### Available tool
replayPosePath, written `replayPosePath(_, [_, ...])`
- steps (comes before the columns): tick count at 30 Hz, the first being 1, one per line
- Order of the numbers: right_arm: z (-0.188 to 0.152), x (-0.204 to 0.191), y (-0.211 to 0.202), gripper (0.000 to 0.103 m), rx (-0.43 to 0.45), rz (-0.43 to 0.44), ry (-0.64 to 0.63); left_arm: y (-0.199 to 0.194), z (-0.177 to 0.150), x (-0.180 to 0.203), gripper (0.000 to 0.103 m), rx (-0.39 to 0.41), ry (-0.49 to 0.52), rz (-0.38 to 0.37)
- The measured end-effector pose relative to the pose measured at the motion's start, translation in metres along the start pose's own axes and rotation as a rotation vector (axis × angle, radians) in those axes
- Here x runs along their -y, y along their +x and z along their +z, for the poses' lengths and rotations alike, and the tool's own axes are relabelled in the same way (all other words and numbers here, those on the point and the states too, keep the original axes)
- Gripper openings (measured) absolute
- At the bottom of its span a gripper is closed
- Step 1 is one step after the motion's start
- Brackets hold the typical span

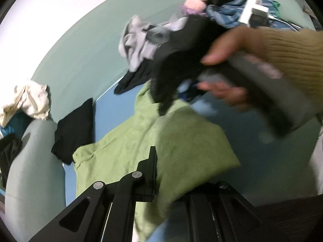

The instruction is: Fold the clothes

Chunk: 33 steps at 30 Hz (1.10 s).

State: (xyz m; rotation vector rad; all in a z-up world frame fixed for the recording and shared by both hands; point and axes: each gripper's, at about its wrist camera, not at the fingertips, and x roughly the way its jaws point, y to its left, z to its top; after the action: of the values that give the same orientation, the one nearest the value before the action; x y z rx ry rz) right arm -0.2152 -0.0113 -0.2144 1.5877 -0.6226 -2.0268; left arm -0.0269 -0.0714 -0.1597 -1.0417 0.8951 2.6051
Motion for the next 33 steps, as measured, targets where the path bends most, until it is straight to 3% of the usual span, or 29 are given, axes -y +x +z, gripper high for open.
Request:
replayPosePath(3, [-0.005,0.004,-0.021,0.016,0.055,-0.007,0.029,-0.010,0.011,0.016,0.007,0.018,-0.036,-0.051])
replayPosePath(7, [-0.028,0.027,-0.091,0.015,0.152,-0.081,0.017,-0.038,0.029,0.044,0.007,0.088,-0.146,-0.224])
replayPosePath(12, [-0.073,0.082,-0.178,0.015,0.232,-0.189,0.101,-0.043,0.037,0.082,0.007,0.100,-0.255,-0.449])
replayPosePath(16, [-0.083,0.091,-0.202,0.015,0.232,-0.250,0.127,-0.038,0.033,0.073,0.007,0.084,-0.426,-0.585])
replayPosePath(19, [-0.072,0.062,-0.189,0.016,0.221,-0.272,0.065,-0.037,0.021,0.043,0.007,0.078,-0.579,-0.589])
replayPosePath(21, [-0.059,0.034,-0.171,0.016,0.216,-0.251,0.012,-0.035,0.005,0.014,0.007,0.077,-0.664,-0.528])
replayPosePath(23, [-0.045,0.004,-0.149,0.016,0.194,-0.236,-0.044,-0.029,-0.012,-0.012,0.007,0.065,-0.759,-0.526])
replayPosePath(30, [-0.005,-0.092,-0.042,0.018,0.036,-0.255,-0.207,0.011,-0.089,-0.085,0.007,-0.077,-1.173,-0.502])
replayPosePath(32, [0.004,-0.104,-0.005,0.025,-0.025,-0.268,-0.213,0.025,-0.107,-0.094,0.007,-0.138,-1.260,-0.502])
replayPosePath(33, [0.008,-0.107,0.009,0.034,-0.046,-0.263,-0.212,0.032,-0.114,-0.096,0.007,-0.176,-1.316,-0.523])
